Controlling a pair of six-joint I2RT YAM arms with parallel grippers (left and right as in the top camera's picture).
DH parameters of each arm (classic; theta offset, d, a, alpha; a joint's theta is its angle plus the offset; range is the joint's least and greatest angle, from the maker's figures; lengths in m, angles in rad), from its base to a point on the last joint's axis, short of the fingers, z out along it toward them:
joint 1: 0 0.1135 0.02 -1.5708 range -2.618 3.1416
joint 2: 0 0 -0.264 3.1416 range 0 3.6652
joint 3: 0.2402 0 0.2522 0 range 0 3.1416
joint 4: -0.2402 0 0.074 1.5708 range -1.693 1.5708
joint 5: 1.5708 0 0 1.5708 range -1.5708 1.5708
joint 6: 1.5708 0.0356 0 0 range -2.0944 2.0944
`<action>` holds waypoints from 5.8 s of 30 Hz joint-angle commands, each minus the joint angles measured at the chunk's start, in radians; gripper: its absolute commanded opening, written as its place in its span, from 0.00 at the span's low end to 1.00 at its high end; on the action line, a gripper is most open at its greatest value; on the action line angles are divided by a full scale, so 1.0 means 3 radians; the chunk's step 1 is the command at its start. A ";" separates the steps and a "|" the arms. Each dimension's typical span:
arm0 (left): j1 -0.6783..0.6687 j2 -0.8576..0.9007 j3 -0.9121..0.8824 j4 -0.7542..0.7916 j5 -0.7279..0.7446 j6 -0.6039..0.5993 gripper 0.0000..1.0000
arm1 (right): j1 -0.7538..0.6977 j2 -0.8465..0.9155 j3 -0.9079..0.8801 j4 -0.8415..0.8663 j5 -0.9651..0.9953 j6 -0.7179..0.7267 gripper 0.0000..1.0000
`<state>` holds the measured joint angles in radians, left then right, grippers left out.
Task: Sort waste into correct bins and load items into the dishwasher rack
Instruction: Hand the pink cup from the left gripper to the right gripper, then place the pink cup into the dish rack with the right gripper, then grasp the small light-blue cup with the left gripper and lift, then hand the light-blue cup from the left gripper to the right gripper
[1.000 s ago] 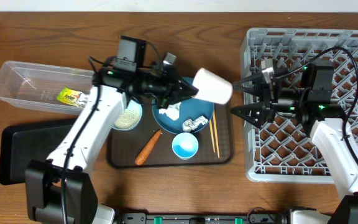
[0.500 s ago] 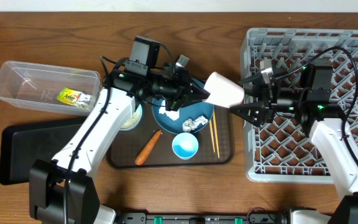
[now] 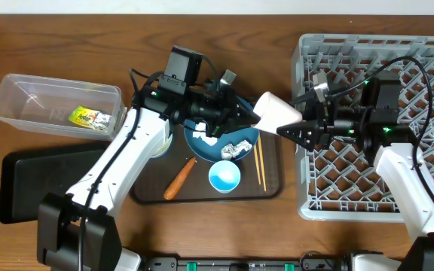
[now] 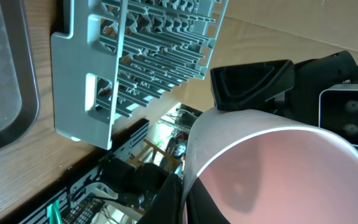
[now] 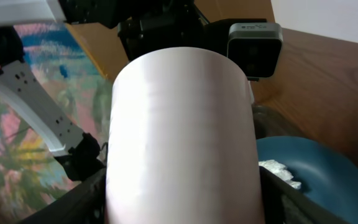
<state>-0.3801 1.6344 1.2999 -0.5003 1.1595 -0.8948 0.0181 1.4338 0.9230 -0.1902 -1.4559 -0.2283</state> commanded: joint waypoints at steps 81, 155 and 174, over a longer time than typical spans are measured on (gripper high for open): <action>0.1525 -0.1203 -0.0032 -0.1635 -0.2885 0.1960 0.25 | -0.2688 0.1025 0.1995 -0.3006 0.4533 0.1204 0.66; -0.0455 -0.0095 -0.0608 -0.1513 -0.2782 0.1747 0.06 | -0.0196 0.0707 0.1994 -0.3607 0.3733 0.0183 0.82; 0.1144 -0.0365 -0.0146 0.0257 0.0716 0.0819 0.06 | -0.0019 0.0713 0.1994 -0.2837 0.0914 -0.0711 0.99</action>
<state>-0.0387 1.4925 1.2461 -0.4808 1.0340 -0.4797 -0.0326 1.6592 1.5047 -1.0485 -0.7383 -0.2249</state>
